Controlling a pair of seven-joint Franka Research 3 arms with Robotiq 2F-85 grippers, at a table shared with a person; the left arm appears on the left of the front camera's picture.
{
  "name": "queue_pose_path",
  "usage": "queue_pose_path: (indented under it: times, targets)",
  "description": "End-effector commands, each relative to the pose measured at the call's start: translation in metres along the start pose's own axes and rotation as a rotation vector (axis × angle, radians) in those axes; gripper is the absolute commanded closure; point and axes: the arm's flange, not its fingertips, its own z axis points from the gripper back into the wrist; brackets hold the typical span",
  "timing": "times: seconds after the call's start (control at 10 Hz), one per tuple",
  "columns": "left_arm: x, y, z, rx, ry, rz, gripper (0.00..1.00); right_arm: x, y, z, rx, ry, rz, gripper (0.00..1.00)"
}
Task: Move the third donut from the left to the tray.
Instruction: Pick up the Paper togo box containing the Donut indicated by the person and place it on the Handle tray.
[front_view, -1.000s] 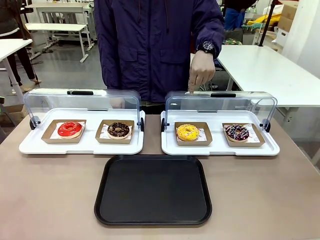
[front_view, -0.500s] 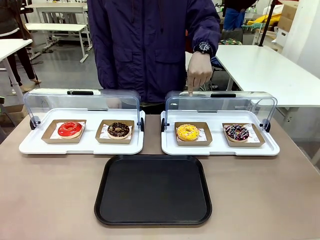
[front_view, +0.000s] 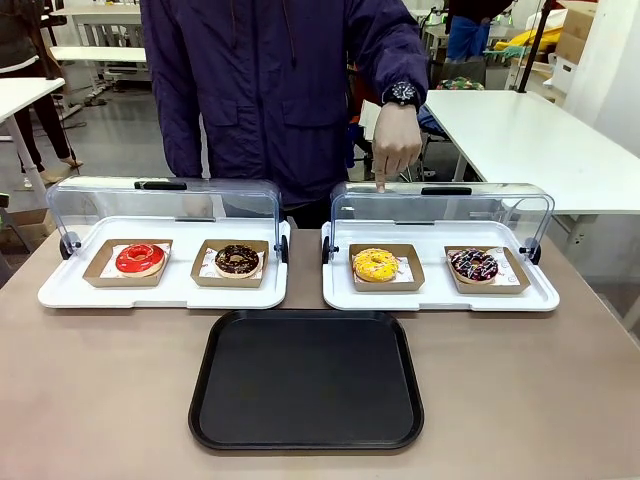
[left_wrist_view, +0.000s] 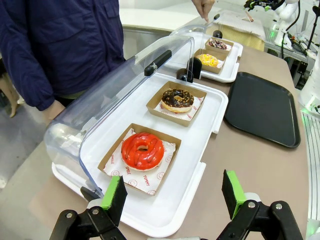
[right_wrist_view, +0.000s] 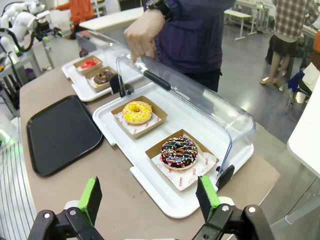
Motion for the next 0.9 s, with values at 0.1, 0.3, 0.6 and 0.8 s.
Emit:
queue_pose_path:
  times: [0.1,0.3,0.6,0.8]
  targets:
    - [0.002,0.0,0.001,-0.006,0.012,0.005,0.0,0.002,0.0,-0.001,-0.001,-0.011,0.001,0.0]
    - [0.002,0.0,0.001,-0.006,0.012,0.005,0.0,0.002,0.0,-0.001,-0.001,-0.011,0.001,0.0]
    - [0.002,0.0,0.001,-0.006,0.012,0.005,0.0,0.012,-0.001,-0.005,0.016,0.044,0.039,0.0]
    - [0.002,0.0,0.001,-0.006,0.012,0.005,0.0,0.054,-0.001,-0.024,0.043,0.151,0.069,0.0]
